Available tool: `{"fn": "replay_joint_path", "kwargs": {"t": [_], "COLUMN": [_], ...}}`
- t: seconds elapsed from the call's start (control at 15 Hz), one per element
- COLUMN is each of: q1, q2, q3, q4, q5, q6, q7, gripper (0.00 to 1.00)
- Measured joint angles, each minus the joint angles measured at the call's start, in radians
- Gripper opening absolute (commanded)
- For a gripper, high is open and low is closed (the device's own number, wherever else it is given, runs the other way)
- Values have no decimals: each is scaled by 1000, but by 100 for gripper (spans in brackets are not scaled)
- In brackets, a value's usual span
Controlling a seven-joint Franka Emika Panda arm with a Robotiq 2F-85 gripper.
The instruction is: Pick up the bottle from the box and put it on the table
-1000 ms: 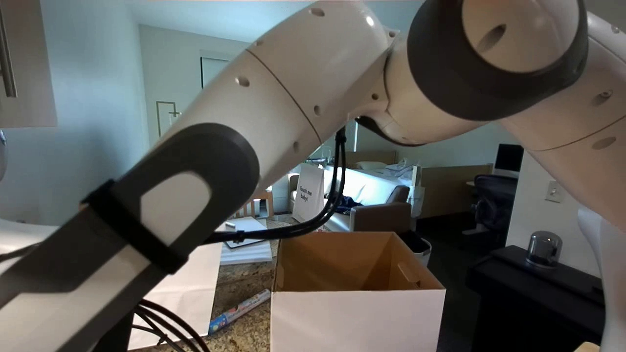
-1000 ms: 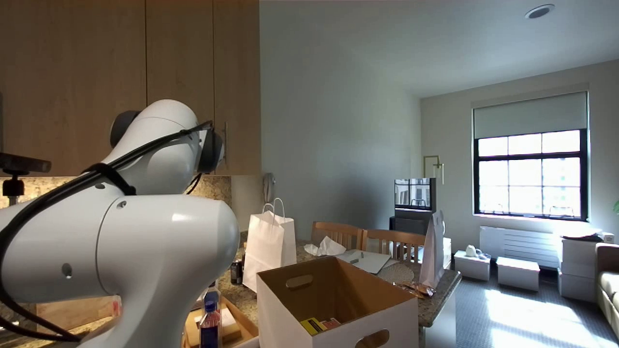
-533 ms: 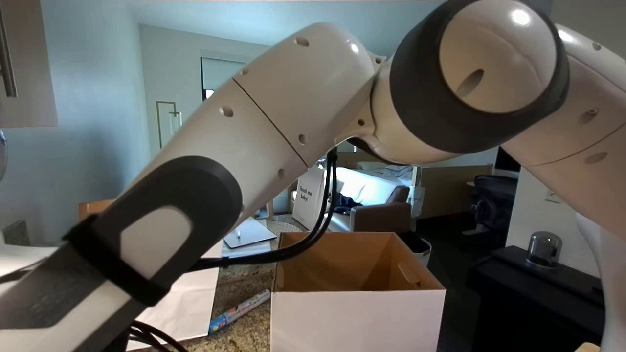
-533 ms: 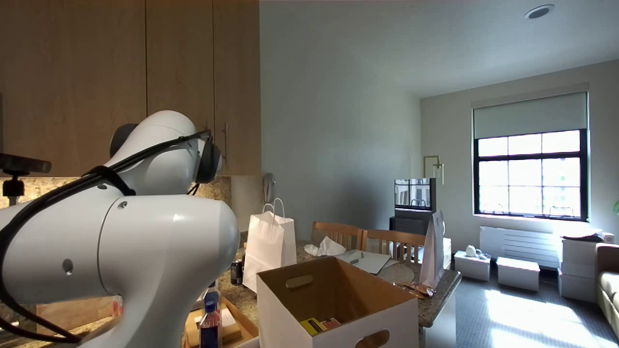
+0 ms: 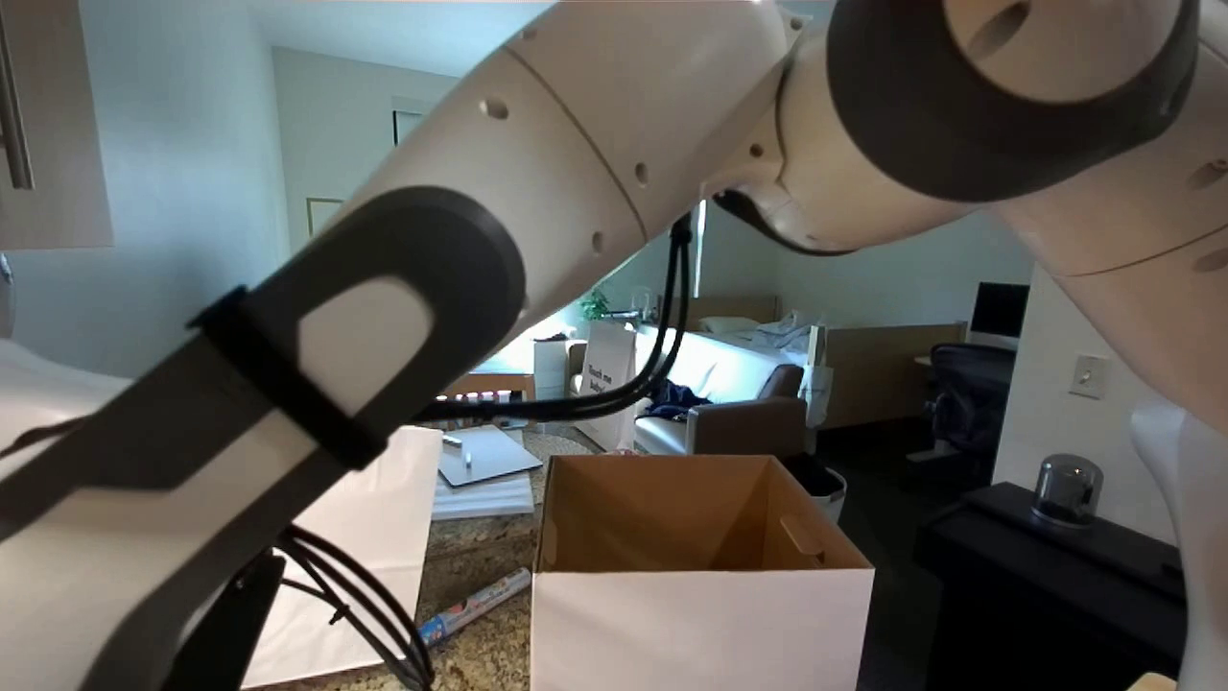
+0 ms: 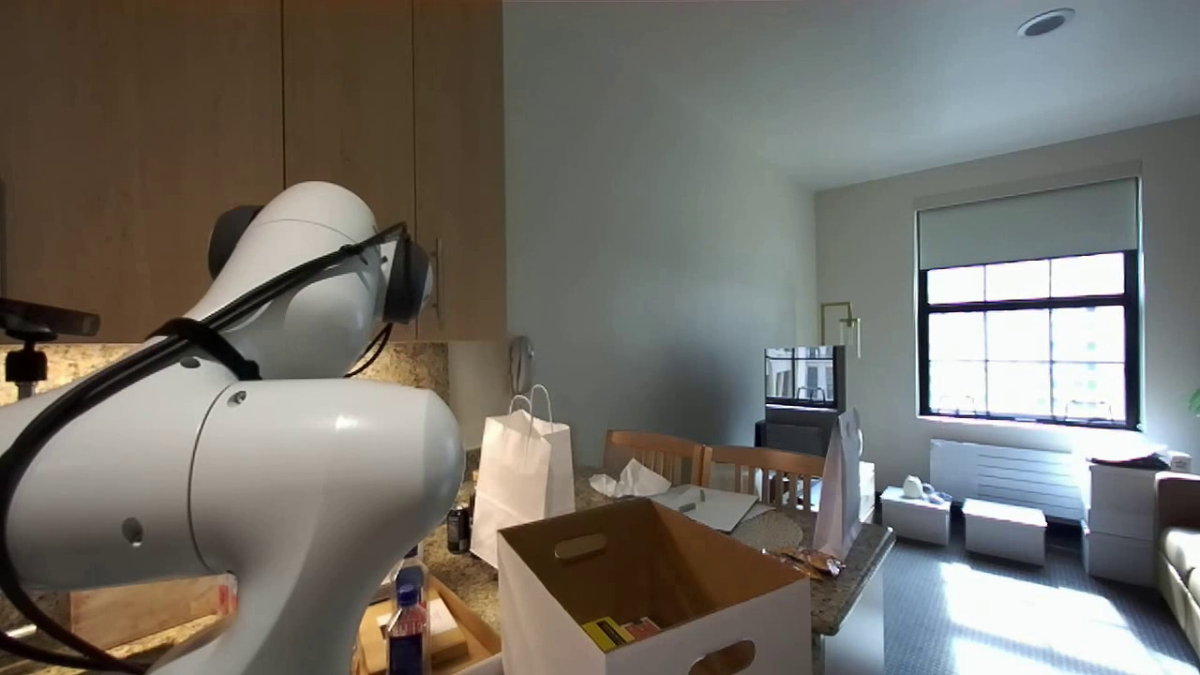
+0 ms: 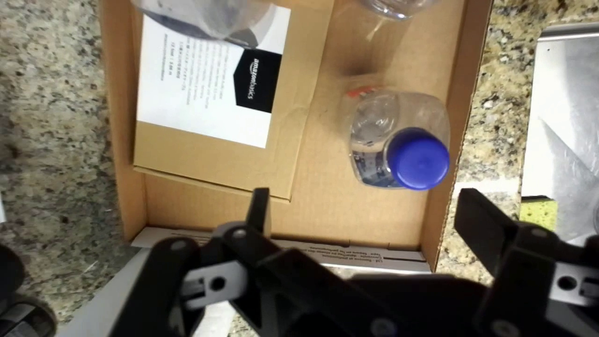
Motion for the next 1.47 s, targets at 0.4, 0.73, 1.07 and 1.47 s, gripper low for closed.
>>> {"fn": "replay_joint_path", "kwargs": {"t": [0.4,0.73,1.07,1.47], "q1": [-56,-175,-359,-571], "q2": [-294,-536,-775,-1030], "q3": [-31,-27,-15,-80], "q4": [-260,-494,-722,-867], "q5": [-1,43,215,409], "q6": [-3,33,93,43], "q7": [53,143,150,141], "gripper": [100,100,100,100]}}
